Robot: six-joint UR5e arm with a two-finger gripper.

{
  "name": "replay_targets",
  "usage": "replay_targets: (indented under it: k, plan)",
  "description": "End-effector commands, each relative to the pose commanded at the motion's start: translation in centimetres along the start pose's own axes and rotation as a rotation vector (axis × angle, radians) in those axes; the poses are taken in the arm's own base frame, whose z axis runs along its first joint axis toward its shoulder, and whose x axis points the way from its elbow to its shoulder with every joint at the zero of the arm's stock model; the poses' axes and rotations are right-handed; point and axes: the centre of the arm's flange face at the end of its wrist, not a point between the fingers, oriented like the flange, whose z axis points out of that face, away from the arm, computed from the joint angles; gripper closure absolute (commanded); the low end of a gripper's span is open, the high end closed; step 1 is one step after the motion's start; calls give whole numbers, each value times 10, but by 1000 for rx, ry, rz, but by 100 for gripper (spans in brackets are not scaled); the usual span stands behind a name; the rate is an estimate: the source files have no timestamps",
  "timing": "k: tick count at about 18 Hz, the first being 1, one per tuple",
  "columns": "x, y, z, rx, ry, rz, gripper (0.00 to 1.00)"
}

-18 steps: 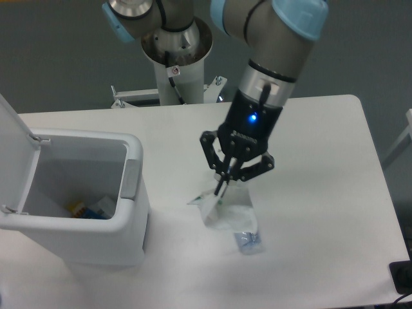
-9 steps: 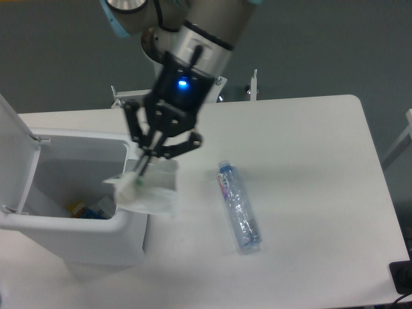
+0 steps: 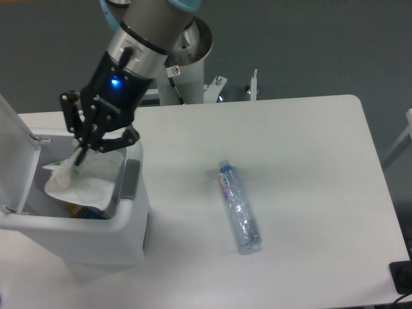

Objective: Place the trash in the trash can
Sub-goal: 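Release the bag into the bin and move toward the water bottle, then lower the gripper over the clear water bottle and align with it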

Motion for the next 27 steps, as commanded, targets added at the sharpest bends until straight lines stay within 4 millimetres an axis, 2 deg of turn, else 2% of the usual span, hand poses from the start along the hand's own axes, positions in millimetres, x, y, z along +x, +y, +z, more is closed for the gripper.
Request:
replay_targets:
  k: [2, 4, 6, 8, 10, 11, 13, 14, 16, 19, 21, 22, 24, 25, 27]
  plan:
    - [-2, -1, 1, 3, -2, 5, 8]
    - [-4, -1, 3, 3, -7, 7, 4]
    - [-22, 1, -7, 12, -29, -17, 1]
    - [-58, 9, -32, 35, -80, -73, 1]
    - [-100, 19, -65, 64, -146, -121, 0]
    - [-122, 23, -74, 71, -168, -146, 0]
    - [-174, 37, -74, 53, -208, -202, 0]
    - [-190, 45, -70, 29, -230, -223, 0]
    - [-238, 69, -56, -49, -278, -244, 0]
    - [-273, 93, -49, -91, -298, -300, 0]
    - [-292, 110, -35, -150, -323, -327, 0]
    - [-307, 125, -23, -214, -351, -350, 0]
    - [-325, 140, -4, -284, -377, -366, 0]
    - [-330, 143, 0, -307, -389, -372, 0]
    - [-328, 147, 10, -341, -398, -373, 0]
